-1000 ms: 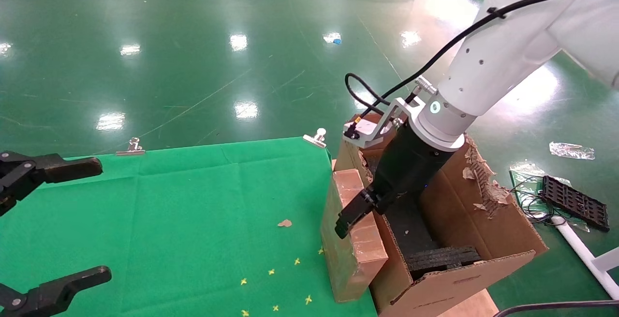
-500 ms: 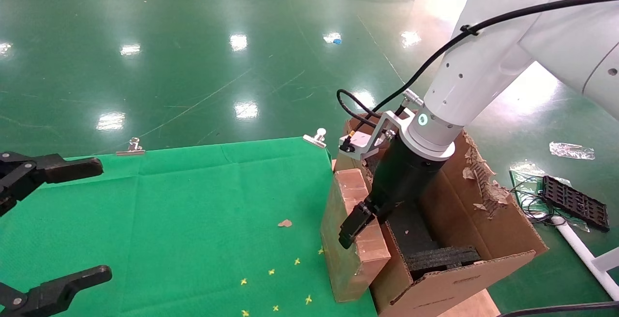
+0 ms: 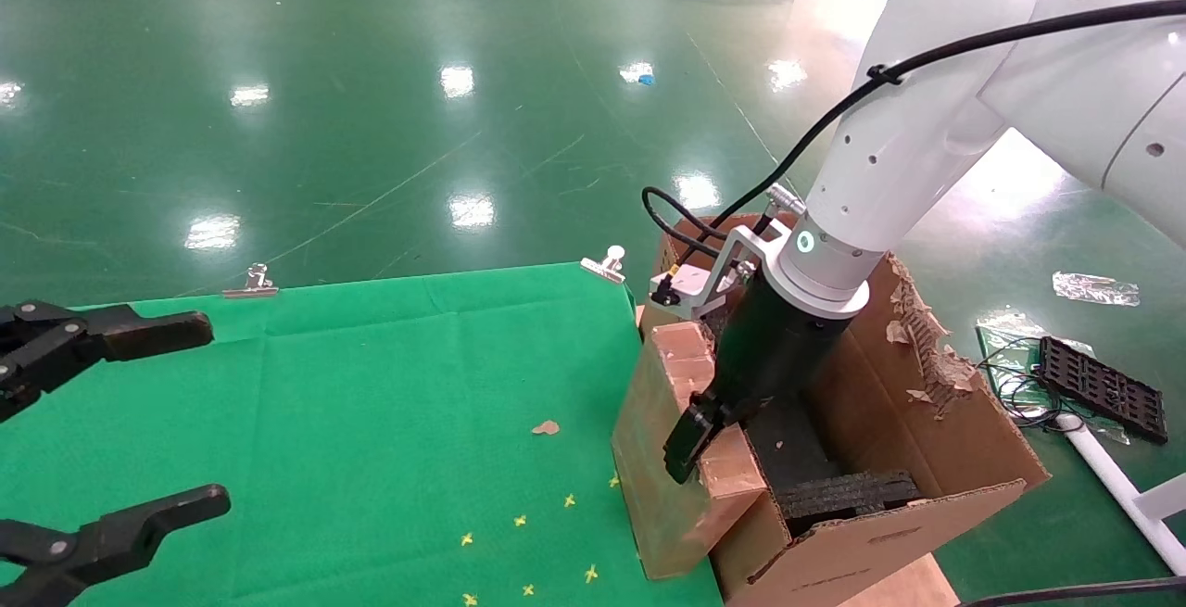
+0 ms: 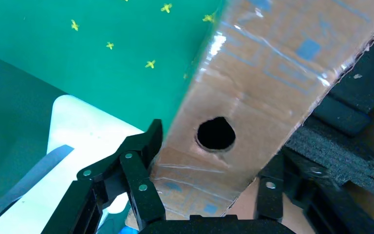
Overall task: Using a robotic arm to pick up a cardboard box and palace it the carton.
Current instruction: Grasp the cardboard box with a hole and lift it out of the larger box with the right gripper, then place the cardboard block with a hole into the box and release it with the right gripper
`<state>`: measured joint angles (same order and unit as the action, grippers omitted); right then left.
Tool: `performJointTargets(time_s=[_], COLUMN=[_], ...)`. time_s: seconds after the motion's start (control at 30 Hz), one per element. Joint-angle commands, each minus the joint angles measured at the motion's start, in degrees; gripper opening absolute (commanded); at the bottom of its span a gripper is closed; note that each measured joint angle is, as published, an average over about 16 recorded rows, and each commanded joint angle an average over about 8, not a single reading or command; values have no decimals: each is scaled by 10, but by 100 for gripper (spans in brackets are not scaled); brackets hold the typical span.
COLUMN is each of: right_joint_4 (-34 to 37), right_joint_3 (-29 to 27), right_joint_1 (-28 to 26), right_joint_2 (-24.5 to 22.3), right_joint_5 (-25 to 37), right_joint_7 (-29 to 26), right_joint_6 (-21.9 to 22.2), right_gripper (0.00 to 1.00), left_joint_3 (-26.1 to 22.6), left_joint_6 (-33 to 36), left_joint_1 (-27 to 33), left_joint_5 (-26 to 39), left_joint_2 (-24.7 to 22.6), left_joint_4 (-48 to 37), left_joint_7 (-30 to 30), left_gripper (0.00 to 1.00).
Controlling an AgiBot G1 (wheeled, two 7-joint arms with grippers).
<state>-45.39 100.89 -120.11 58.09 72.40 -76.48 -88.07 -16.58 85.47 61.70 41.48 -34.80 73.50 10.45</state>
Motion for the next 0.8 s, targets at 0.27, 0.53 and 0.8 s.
performJointTargets(time_s=[0.27, 0.53, 0.8], right_joint_4=[-29, -27, 66], right_joint_3=[-29, -102, -107], right_joint_1=[-44, -114, -165], right_joint_2=[-29, -128, -191], right_joint_5=[-9, -53, -15], right_joint_7=[57, 178, 232], right_joint_6=[32, 90, 96], right_gripper=[0, 0, 0], left_joint_3=[0, -1, -1], left_joint_6=[0, 0, 0], left_joint_1=[0, 0, 0], left_joint_5=[0, 0, -1], left_joint_2=[0, 0, 0], left_joint_4=[0, 0, 0], left_joint_7=[0, 0, 0], left_gripper=[0, 0, 0])
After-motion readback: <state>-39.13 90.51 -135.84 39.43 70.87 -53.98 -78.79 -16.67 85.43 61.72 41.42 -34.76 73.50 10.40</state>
